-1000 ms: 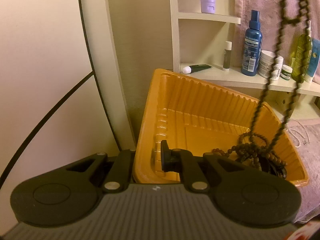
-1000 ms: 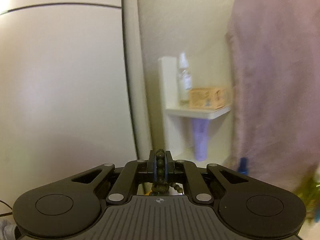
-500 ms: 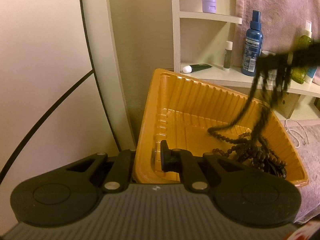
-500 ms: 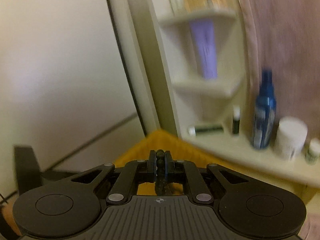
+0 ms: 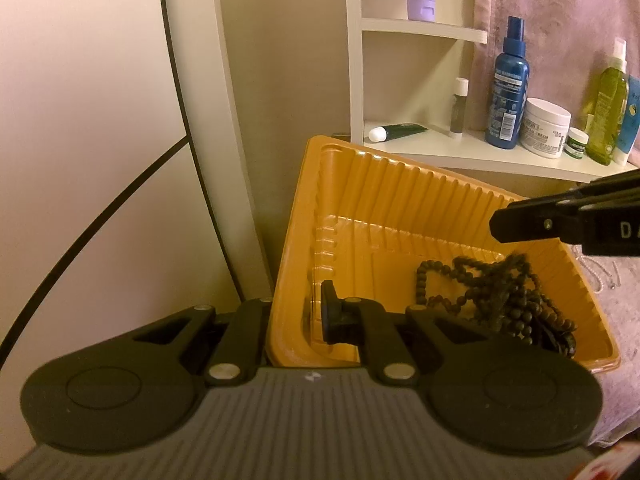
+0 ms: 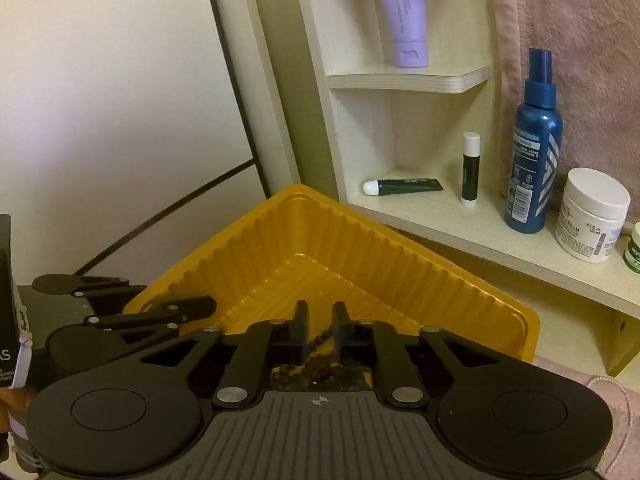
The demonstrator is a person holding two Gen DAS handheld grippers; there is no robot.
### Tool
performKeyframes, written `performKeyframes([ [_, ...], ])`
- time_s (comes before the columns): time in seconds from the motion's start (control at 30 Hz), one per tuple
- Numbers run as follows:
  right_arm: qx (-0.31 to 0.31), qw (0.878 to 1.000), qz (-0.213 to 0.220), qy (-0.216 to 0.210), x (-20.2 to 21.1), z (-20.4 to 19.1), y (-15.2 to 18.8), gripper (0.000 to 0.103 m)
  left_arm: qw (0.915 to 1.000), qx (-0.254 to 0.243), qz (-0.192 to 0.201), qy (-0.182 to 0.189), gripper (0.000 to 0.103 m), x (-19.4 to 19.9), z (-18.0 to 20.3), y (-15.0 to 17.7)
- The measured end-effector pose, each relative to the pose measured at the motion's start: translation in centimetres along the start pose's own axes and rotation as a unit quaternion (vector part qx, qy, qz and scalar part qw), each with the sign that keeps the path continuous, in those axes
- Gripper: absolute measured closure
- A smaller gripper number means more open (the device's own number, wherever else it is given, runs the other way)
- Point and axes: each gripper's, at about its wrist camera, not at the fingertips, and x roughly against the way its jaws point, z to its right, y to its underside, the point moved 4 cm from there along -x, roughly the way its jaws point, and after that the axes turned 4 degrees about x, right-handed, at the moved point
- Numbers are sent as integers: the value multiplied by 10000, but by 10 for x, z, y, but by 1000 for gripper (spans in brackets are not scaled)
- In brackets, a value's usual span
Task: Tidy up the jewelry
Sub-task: 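Lower the dark bead necklace into the orange tray and open the right gripper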
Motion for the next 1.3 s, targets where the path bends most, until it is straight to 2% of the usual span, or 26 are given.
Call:
performKeyframes([
  [0.03,1,10000,34,4,7,-3,1,59,10000,3,-3,-2,94,-1,0,0],
  [0.13,-16,10000,59,24,12,-2,2,51,10000,0,-7,-9,94,-1,1,0],
  [0.6,-548,9978,-74,376,51,34,41,48,10000,-20,-48,-54,94,-4,0,0],
  [1.03,-1086,9879,-150,1098,102,88,88,47,9999,-67,-61,-122,94,-4,2,-1],
  [1.3,-1364,9781,-276,1549,119,116,116,47,9998,-98,-79,-172,94,-4,2,-1],
])
